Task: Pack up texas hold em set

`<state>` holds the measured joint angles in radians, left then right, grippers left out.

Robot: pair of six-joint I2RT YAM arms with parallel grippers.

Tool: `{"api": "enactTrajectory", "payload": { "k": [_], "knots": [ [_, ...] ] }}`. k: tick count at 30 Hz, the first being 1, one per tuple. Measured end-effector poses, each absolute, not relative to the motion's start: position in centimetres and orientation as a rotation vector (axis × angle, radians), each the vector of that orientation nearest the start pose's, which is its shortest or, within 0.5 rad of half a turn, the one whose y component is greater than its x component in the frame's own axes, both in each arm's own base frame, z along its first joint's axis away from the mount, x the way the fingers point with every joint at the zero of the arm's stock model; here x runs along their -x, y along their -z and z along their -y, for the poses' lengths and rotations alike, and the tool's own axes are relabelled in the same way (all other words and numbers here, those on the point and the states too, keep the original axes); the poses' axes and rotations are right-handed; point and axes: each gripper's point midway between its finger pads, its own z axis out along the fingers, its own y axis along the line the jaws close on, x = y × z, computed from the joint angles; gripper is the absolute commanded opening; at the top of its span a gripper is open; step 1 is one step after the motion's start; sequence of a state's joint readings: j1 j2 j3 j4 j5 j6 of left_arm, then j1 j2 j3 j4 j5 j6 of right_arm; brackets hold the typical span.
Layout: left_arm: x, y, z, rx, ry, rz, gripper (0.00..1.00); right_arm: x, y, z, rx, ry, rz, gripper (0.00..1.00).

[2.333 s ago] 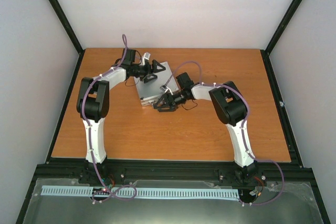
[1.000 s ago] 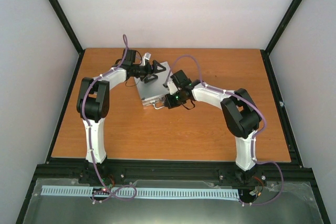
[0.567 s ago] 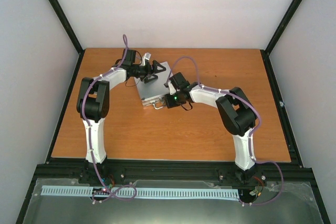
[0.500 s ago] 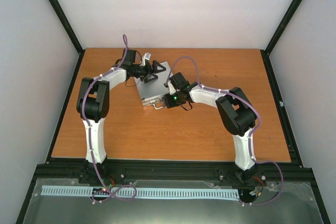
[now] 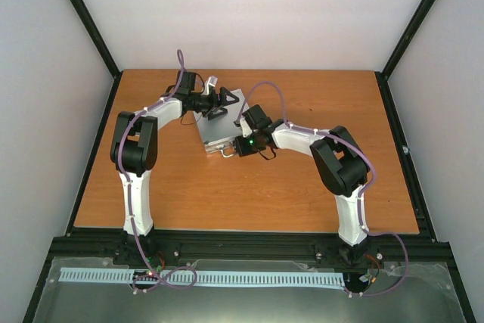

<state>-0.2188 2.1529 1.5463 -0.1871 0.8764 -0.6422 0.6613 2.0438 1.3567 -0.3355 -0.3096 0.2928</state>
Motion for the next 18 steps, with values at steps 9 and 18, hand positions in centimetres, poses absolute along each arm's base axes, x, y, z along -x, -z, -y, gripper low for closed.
{"api": "enactTrajectory", "payload": {
  "k": [9, 18],
  "knots": [
    [-48.8, -11.3, 24.4, 0.048, 1.438, -2.452, 1.00, -35.2, -3.7, -34.5, 0.646, -0.719, -2.630, 0.03],
    [-48.8, -11.3, 24.4, 0.042, 1.438, -2.451, 1.00, -35.4, -4.8, -34.7, 0.655, -0.722, -2.604, 0.03]
  ]
}}
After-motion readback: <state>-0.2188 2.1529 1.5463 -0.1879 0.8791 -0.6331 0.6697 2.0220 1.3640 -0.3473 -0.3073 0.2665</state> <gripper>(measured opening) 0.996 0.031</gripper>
